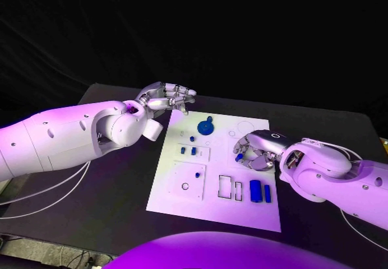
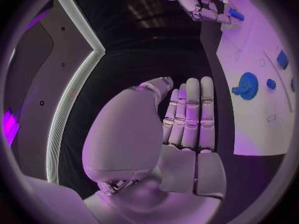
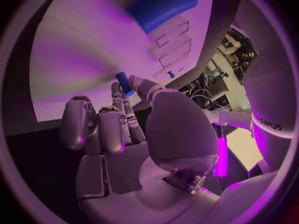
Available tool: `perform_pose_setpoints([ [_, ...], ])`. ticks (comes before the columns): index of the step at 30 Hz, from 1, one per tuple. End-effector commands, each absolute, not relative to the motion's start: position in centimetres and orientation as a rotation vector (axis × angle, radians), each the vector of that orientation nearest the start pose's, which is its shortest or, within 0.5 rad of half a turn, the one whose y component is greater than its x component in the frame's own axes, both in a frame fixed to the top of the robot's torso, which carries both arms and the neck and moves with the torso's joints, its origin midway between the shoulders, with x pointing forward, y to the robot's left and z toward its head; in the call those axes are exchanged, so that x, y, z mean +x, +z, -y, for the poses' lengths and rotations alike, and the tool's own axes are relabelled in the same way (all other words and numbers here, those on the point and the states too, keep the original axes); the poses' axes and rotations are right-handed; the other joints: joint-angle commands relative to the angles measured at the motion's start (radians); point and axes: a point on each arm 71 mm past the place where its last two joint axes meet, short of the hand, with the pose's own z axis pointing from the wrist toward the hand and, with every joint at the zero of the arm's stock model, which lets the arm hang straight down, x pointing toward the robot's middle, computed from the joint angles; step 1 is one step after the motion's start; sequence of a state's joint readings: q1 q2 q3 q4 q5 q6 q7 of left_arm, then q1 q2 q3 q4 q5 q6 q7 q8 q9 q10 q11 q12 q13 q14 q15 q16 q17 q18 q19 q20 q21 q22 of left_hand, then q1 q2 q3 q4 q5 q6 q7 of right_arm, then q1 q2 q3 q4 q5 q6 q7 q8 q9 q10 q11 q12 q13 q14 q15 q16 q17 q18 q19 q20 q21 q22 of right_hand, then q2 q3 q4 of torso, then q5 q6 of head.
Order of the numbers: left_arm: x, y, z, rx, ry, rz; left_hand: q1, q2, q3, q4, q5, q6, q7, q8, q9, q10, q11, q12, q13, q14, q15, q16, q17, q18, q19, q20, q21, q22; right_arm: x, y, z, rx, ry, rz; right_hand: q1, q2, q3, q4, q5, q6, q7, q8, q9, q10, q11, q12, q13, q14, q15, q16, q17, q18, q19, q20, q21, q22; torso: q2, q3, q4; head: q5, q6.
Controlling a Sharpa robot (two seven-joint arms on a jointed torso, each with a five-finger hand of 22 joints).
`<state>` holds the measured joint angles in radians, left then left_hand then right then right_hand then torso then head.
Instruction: Assemble the parts on the task board
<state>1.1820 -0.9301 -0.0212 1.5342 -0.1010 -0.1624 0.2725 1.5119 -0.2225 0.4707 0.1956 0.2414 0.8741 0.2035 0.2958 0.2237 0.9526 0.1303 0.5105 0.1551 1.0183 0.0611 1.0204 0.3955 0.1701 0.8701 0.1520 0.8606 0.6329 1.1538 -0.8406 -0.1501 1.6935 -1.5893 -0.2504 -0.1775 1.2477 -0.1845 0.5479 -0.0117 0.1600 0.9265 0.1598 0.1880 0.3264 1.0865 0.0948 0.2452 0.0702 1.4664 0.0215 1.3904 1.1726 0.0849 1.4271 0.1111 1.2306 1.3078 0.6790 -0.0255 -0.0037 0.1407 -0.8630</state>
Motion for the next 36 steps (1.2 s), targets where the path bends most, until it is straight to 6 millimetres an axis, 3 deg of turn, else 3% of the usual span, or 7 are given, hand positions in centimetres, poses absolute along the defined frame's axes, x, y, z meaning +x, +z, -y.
perform_pose_setpoints([
  [1, 48.1, -18.4, -23.7, -1.063, -1.550, -1.596, -0.011, 0.003, -0.001, -0.004, 0.004, -0.009, 0.001, -0.003, 0.000, -0.005, 0.002, 0.003, 0.001, -0.006, -0.001, 0.000, -0.001, 0.013, -0.005, 0.004, -0.005, 0.000, 41.8, -23.3, 14.9, -0.376, 0.706, -1.810, -0.003, 0.004, 0.008, 0.001, -0.007, 0.010, 0.001, -0.005, -0.001, 0.011, 0.000, -0.008, -0.001, 0.027, -0.009, 0.007, 0.003, -0.012, 0.008, 0.002, 0.006, 0.102, -0.001, 0.0003, -0.0010, 0.001, -0.002],
  [10, 48.1, -18.4, -23.8, -1.064, -1.548, -1.599, -0.011, 0.003, -0.001, -0.004, 0.004, -0.009, 0.001, -0.003, 0.000, -0.005, 0.002, 0.003, 0.001, -0.006, -0.001, 0.000, -0.001, 0.013, -0.005, 0.004, -0.005, 0.000, 41.8, -23.3, 14.9, -0.366, 0.707, -1.808, -0.002, 0.018, 0.033, 0.008, -0.016, 0.057, -0.003, 0.014, 0.007, 0.063, -0.010, -0.008, 0.003, 0.030, -0.017, 0.013, 0.009, -0.017, 0.019, -0.004, 0.029, 0.116, -0.002, 0.0003, -0.0001, 0.000, -0.003],
  [11, 48.1, -18.4, -23.8, -1.064, -1.548, -1.599, -0.011, 0.003, -0.001, -0.004, 0.004, -0.009, 0.001, -0.003, 0.000, -0.005, 0.002, 0.003, 0.001, -0.006, -0.001, 0.000, -0.001, 0.013, -0.005, 0.004, -0.005, 0.000, 41.9, -23.2, 15.0, -0.364, 0.706, -1.807, 0.004, 0.027, 0.042, 0.007, -0.048, 0.067, -0.006, 0.019, 0.010, 0.070, -0.011, -0.011, 0.004, 0.030, -0.019, 0.014, 0.010, -0.017, 0.020, -0.006, 0.031, 0.118, -0.001, 0.0002, 0.0000, 0.000, -0.003],
  [15, 48.0, -18.4, -23.8, -1.065, -1.548, -1.600, -0.011, 0.003, -0.001, -0.004, 0.004, -0.009, 0.001, -0.003, 0.000, -0.005, 0.002, 0.003, 0.001, -0.006, -0.001, 0.000, -0.001, 0.013, -0.005, 0.004, -0.005, 0.000, 41.9, -23.2, 15.0, -0.359, 0.702, -1.804, 0.019, 0.051, 0.069, 0.002, -0.095, 0.090, -0.010, 0.033, 0.017, 0.079, -0.015, -0.019, 0.004, 0.030, -0.022, 0.016, 0.011, -0.018, 0.021, -0.009, 0.035, 0.122, -0.001, 0.0003, 0.0001, 0.000, -0.003],
  [18, 48.1, -18.4, -23.8, -1.065, -1.547, -1.600, -0.011, 0.003, -0.001, -0.004, 0.004, -0.009, 0.001, -0.003, 0.000, -0.005, 0.002, 0.003, 0.001, -0.006, -0.001, 0.000, -0.001, 0.013, -0.005, 0.004, -0.005, 0.000, 41.9, -23.2, 15.0, -0.355, 0.701, -1.796, 0.031, 0.078, 0.090, -0.001, -0.108, 0.107, -0.018, 0.048, 0.027, 0.095, -0.022, -0.020, 0.007, 0.031, -0.027, 0.017, 0.012, -0.019, 0.023, -0.012, 0.039, 0.126, -0.001, 0.0002, -0.0001, -0.001, -0.004],
  [22, 48.1, -18.4, -23.8, -1.065, -1.547, -1.601, -0.011, 0.003, -0.001, -0.004, 0.004, -0.009, 0.001, -0.003, 0.000, -0.005, 0.002, 0.003, 0.001, -0.006, -0.001, 0.000, -0.001, 0.013, -0.005, 0.004, -0.005, 0.000, 41.9, -23.0, 15.0, -0.345, 0.702, -1.771, 0.039, 0.092, 0.105, -0.008, -0.109, 0.115, -0.023, 0.061, 0.038, 0.107, -0.026, -0.022, 0.009, 0.034, -0.030, 0.022, 0.022, -0.022, 0.029, -0.016, 0.054, 0.134, -0.001, 0.0003, 0.0001, -0.001, -0.004],
  [36, 48.1, -18.4, -23.9, -1.067, -1.543, -1.600, -0.012, 0.004, 0.000, -0.006, 0.004, -0.009, 0.001, -0.002, 0.000, -0.007, 0.002, 0.006, 0.002, -0.006, -0.002, 0.001, -0.001, 0.013, -0.003, 0.004, -0.006, 0.000, 41.0, -21.4, 15.1, -0.295, 0.762, -1.721, 0.044, 0.087, 0.114, -0.023, -0.109, 0.112, -0.022, 0.070, 0.048, 0.109, -0.026, -0.031, 0.008, 0.033, -0.032, 0.022, 0.019, -0.023, 0.030, -0.018, 0.056, 0.136, -0.003, -0.0005, 0.0008, 0.002, -0.004],
])
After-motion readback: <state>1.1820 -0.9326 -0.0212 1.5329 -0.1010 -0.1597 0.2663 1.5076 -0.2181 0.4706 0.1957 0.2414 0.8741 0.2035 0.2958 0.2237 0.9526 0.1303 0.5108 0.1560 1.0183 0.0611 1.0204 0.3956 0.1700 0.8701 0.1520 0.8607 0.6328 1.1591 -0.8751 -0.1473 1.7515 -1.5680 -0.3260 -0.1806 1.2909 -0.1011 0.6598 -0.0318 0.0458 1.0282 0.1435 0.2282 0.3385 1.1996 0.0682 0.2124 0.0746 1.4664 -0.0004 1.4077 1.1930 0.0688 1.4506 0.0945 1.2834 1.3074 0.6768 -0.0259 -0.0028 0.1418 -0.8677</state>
